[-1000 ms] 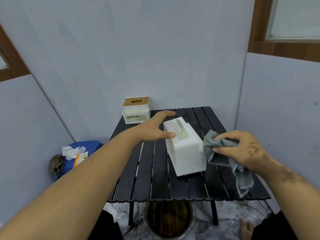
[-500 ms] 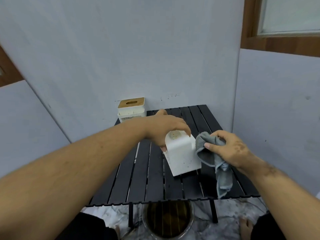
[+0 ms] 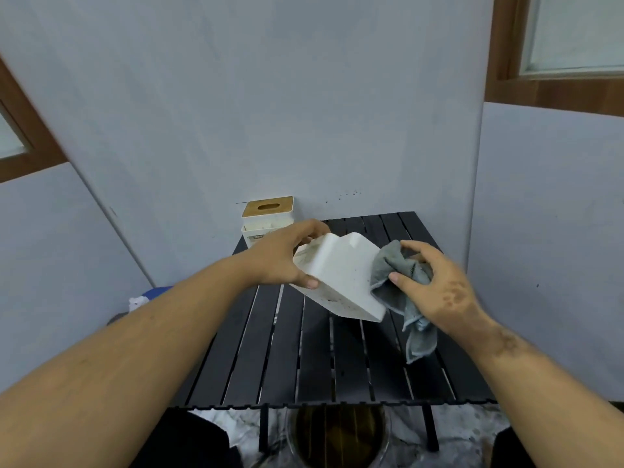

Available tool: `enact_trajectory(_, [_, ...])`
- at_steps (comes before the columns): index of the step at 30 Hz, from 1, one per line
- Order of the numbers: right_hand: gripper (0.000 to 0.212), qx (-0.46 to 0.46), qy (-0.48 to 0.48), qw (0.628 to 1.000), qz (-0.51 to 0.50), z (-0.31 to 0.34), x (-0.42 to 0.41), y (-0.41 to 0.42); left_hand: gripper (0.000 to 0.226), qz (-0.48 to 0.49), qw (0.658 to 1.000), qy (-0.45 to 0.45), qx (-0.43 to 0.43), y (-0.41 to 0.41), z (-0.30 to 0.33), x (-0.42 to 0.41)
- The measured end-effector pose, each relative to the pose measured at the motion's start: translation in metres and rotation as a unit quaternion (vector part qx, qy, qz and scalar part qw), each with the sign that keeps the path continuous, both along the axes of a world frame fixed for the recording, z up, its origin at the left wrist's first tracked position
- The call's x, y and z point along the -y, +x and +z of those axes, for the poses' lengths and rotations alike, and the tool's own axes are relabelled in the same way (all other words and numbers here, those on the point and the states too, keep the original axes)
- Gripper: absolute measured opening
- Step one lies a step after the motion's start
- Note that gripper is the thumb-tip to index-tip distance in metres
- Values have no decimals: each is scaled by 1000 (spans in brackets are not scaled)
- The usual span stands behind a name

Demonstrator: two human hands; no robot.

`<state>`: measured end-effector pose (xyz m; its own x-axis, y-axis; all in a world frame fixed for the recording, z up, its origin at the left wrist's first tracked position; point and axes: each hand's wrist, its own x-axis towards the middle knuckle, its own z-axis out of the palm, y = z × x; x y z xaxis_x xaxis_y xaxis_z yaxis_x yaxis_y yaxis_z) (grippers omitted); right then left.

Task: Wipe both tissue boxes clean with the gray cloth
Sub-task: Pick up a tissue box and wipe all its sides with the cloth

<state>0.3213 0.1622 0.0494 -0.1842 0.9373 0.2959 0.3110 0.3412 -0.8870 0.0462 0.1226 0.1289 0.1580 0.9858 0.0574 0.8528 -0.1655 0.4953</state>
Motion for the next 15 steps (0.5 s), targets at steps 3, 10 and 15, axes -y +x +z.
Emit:
enact_trajectory(3, [52,-15,8,1000,-2,4,-2,-10,77,25,999,19,29,-7,-10,11])
enact_trajectory(10, [52,-26,36,999,-3,11,3,-40,78,77,991,83,70,-11,-35,42])
enact_trajectory(15, [62,46,177,981,66,12,32,-82,76,99,971,168,138,-1,-49,55])
